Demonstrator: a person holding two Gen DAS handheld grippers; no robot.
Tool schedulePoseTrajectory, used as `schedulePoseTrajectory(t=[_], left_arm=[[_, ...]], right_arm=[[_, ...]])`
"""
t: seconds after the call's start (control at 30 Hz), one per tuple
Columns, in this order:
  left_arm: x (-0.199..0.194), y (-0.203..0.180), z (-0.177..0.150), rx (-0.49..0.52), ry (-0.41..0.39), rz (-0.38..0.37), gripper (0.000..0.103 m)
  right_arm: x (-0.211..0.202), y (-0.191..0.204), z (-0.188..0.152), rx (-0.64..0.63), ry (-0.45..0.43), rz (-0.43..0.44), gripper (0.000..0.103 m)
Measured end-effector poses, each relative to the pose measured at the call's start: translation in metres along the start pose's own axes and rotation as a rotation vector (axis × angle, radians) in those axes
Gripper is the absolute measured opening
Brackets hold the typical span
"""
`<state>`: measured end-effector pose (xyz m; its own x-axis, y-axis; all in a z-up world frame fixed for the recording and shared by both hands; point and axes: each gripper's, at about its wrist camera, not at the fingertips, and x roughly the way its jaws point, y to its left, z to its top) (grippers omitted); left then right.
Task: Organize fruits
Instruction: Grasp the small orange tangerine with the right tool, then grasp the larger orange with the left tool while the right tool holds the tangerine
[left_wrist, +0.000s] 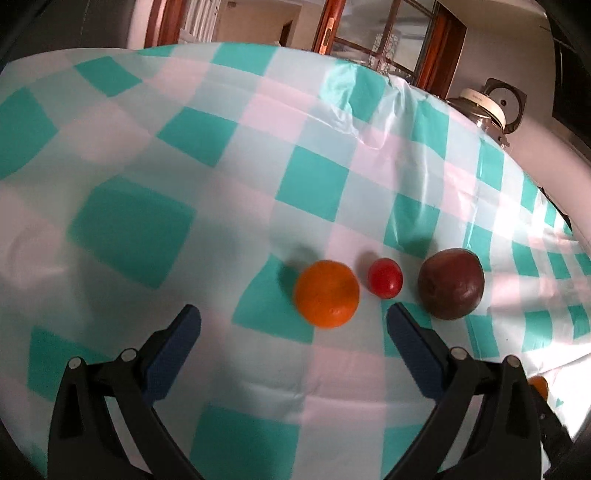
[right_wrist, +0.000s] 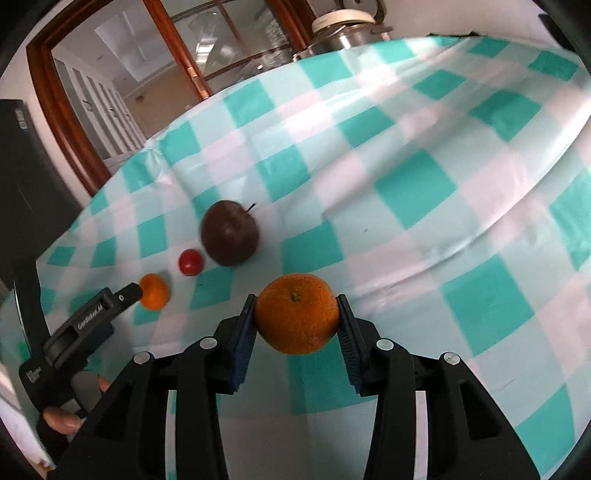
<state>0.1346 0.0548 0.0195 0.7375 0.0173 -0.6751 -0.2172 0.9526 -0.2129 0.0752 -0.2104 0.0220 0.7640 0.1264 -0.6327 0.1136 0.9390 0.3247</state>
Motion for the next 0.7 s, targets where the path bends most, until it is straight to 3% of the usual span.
schedulePoseTrajectory(t=[0.13,0.33,0.4,0.47,0.57,0.7], left_arm=[[0.019,-0.009,0.006,0.019,0.051,0.017,0.092],[0.041,-0.022,0.013,0.044,0.095,0.058,0.087],[0.047,-0.026,0.012,0.064,0.119,0.052,0.069],[0.048,-0.027,0.011,0.067,0.124,0.044,0.063],[0.049,-0.026,0.011,0.064,0.121,0.005,0.045],[0.044,-0.023,0.007,0.046,0.108,-0.016,0.044]], right_arm=[[-0.01,-0.003,-0.004,-0.013,-0.02,-0.012,0.042],[-0.007,0.012,-0.006,-0.048,-0.022,0.041,0.042],[-0.006,0.013,-0.006,-0.05,-0.028,0.04,0.042],[-0.006,0.009,-0.005,-0.03,-0.027,0.036,0.042],[-0.002,0.003,-0.006,-0.003,-0.013,0.031,0.042],[0.001,-0.005,-0.007,0.037,-0.009,0.061,0.042]])
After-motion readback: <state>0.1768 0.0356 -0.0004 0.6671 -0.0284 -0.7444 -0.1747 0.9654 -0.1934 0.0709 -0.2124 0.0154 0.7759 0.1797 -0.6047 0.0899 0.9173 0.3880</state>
